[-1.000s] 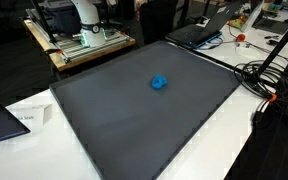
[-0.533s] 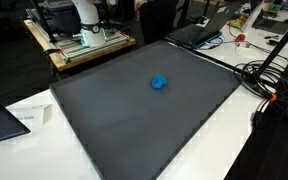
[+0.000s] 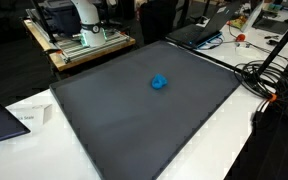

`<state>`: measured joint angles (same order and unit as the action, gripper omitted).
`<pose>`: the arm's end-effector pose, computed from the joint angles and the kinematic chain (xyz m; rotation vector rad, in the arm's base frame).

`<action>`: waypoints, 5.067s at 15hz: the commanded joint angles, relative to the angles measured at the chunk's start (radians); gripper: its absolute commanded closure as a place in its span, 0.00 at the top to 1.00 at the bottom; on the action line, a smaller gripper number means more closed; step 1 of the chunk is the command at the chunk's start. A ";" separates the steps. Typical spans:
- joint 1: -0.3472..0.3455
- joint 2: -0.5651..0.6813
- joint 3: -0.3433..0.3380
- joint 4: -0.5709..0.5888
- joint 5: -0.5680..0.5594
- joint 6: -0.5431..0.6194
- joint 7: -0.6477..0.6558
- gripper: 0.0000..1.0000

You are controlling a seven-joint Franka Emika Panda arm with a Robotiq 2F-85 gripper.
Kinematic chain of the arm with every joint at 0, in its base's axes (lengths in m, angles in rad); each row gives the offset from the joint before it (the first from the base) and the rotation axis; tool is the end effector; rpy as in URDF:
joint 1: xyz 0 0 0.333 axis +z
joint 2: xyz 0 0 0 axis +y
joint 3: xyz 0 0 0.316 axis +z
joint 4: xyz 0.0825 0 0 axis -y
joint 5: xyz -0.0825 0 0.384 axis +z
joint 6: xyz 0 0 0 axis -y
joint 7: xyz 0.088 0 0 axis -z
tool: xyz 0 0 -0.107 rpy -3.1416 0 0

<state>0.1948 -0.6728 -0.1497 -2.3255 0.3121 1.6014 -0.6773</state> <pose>0.3394 0.0358 0.5761 -2.5522 -0.9879 -0.0900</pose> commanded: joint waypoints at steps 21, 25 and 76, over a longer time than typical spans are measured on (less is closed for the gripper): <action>-0.086 0.483 0.250 0.273 -0.170 0.580 0.683 0.22; -0.091 0.490 0.243 0.262 -0.257 0.574 0.712 0.22; -0.172 0.962 0.180 0.422 -0.110 0.753 0.859 0.22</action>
<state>0.0601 0.2629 0.0180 -1.9681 0.1410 2.4145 0.2575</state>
